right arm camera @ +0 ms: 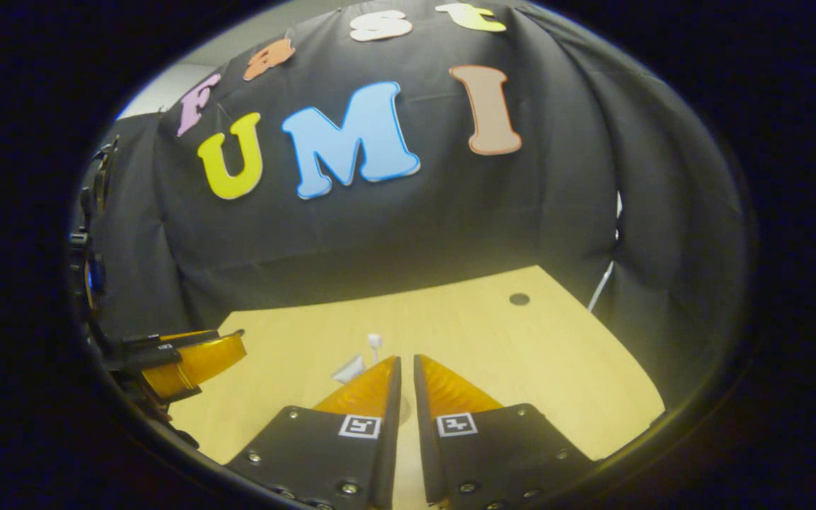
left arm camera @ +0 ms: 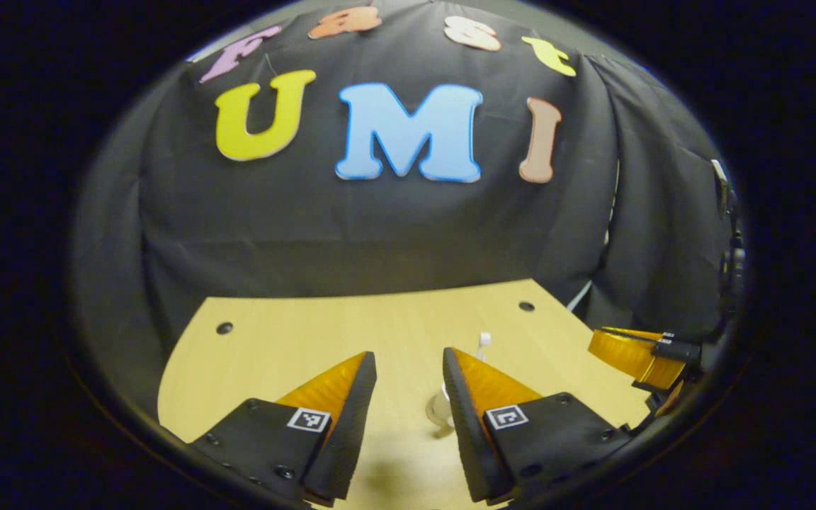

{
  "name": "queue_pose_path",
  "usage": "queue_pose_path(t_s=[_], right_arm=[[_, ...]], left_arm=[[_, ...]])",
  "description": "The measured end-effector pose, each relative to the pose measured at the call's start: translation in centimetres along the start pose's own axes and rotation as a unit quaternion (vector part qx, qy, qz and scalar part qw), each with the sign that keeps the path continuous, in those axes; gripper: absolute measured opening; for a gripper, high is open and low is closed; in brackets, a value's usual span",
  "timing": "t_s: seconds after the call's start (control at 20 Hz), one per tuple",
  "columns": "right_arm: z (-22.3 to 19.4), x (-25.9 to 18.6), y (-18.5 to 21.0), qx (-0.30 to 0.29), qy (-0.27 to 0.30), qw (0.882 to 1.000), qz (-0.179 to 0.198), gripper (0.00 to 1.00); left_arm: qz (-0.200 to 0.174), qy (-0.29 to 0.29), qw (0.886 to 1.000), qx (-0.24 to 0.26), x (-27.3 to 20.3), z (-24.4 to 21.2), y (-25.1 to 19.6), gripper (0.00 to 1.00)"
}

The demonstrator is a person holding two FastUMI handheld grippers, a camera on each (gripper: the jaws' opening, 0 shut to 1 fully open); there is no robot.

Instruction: Put the toothbrush and toothpaste on the desktop into the cup, then pick up the cup and place it on the coaster on the desktop.

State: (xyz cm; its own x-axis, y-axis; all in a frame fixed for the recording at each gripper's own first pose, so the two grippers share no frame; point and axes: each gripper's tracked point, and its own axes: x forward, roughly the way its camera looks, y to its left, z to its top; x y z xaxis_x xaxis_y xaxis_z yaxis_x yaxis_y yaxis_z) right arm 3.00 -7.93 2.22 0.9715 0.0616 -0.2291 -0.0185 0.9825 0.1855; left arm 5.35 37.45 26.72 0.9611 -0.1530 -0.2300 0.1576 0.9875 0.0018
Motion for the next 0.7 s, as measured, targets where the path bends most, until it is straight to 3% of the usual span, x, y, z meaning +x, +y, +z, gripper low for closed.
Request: queue_pose_path(t_s=[0.15,0.4,0.5,0.7], right_arm=[[5.3,-0.8,2.9,-0.011,-0.05,0.998,0.033,0.14],[13.0,-3.7,6.5,-0.044,-0.139,0.987,0.063,0.14],[14.9,-4.6,7.6,-0.06,-0.177,0.98,0.065,0.14],[15.0,-5.6,8.7,-0.078,-0.201,0.975,0.06,0.12]], left_arm=[[0.025,-0.087,0.996,0.012,-3.2,1.9,1.2,0.65],[0.06,-0.185,0.981,0.011,-6.0,0.6,1.0,0.65],[0.073,-0.203,0.976,0.024,-5.0,-0.1,0.0,0.72],[0.067,-0.22,0.973,0.017,-4.9,0.7,-1.6,0.73]])
